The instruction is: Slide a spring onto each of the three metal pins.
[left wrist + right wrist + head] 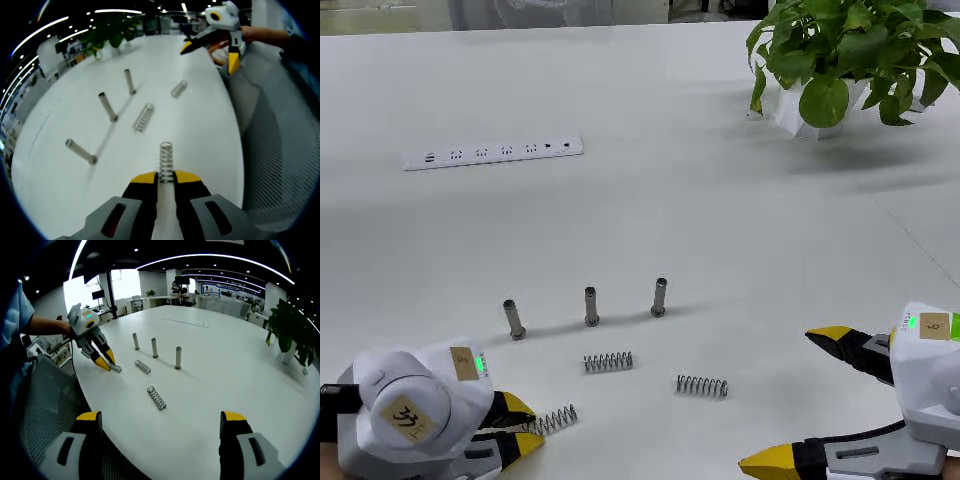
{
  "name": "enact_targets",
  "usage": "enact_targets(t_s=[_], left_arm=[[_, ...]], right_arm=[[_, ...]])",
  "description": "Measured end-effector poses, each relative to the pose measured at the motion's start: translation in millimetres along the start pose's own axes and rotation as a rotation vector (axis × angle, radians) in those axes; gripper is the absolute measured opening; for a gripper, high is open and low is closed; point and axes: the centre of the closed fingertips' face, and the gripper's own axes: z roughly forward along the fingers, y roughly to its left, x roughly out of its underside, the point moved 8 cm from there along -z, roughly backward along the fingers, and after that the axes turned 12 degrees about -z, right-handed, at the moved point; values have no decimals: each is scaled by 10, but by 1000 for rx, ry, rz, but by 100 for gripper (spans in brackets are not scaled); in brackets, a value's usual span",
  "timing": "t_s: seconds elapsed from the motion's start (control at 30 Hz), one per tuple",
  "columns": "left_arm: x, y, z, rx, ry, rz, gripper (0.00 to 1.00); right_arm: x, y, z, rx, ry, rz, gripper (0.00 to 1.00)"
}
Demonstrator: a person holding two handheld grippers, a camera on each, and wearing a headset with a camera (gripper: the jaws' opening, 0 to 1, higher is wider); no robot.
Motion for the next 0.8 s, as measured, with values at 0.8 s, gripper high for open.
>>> enact_targets(t_s=[0.8], left_arm=[[-32, 41, 0, 9, 67, -7, 11]], right_arm=[[5, 14, 16, -1, 1, -3, 99]])
